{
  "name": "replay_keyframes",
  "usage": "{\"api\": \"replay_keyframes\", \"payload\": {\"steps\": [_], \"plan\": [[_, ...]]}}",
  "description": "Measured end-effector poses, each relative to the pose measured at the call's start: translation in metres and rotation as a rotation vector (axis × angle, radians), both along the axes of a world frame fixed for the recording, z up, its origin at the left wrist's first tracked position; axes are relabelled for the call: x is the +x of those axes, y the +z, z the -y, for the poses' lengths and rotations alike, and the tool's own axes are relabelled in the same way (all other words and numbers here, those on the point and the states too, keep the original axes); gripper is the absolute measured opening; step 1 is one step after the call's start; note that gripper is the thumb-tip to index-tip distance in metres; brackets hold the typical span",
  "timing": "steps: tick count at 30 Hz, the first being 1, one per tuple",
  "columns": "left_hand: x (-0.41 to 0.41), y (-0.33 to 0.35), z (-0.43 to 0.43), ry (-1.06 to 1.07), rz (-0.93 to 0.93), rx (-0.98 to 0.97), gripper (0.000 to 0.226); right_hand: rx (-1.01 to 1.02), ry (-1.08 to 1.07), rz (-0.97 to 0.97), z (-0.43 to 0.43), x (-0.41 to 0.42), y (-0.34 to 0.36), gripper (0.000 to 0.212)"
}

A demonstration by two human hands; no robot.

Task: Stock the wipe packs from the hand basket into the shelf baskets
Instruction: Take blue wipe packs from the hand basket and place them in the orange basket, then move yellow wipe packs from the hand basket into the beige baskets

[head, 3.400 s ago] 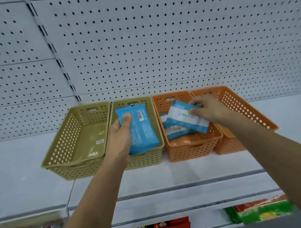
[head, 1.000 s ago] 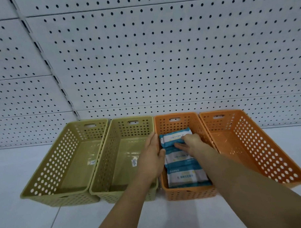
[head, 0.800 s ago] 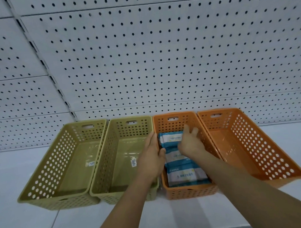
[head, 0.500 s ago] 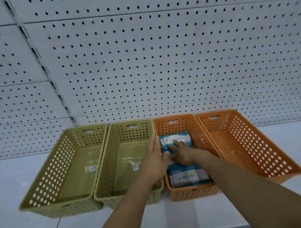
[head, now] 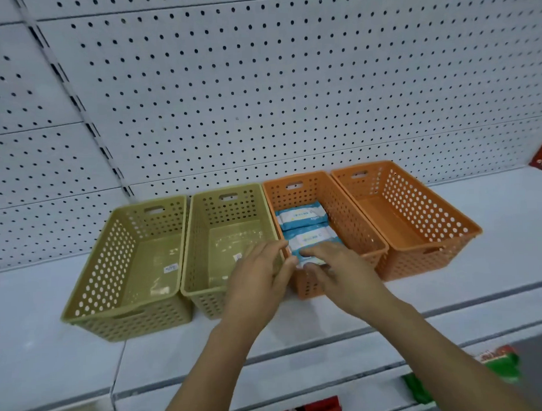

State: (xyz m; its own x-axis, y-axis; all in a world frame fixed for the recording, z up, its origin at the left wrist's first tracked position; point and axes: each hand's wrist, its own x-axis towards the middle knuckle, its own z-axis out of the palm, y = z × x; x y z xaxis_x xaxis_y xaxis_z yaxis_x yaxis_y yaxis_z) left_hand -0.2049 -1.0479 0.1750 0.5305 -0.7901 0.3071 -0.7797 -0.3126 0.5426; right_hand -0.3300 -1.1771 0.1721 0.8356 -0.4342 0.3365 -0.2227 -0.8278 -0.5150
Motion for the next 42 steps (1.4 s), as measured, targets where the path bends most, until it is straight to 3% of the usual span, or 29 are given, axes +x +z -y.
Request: {"api": "replay_keyframes", "payload": {"steps": [2,6,13,21,31,42], "plan": [[-0.018,-0.002,-0.024,-0.008,-0.008,-0.090,0.037,-0.047,0.010,0.122,-0.023,-0.019,-0.009,0.026],[-0.063,-0.016,-0.080,0.037,-0.048,-0.122,0.035,0.103,-0.080,0.187,-0.079,-0.064,-0.031,0.029],[-0.134,-0.066,-0.207,0.033,-0.147,0.152,0.041,0.232,-0.103,0.082,-0.193,-0.147,-0.083,0.026],[-0.179,-0.113,-0.365,0.146,-0.350,0.247,0.035,0.338,-0.004,-0.185,-0.323,-0.190,-0.133,0.034],[-0.145,-0.144,-0.542,0.395,-0.401,0.257,0.036,0.392,0.226,-0.411,-0.466,-0.116,-0.149,0.032],[0.012,-0.186,-0.788,0.600,-0.583,0.299,0.029,0.525,0.262,-0.426,-0.706,0.072,-0.188,0.022]]}}
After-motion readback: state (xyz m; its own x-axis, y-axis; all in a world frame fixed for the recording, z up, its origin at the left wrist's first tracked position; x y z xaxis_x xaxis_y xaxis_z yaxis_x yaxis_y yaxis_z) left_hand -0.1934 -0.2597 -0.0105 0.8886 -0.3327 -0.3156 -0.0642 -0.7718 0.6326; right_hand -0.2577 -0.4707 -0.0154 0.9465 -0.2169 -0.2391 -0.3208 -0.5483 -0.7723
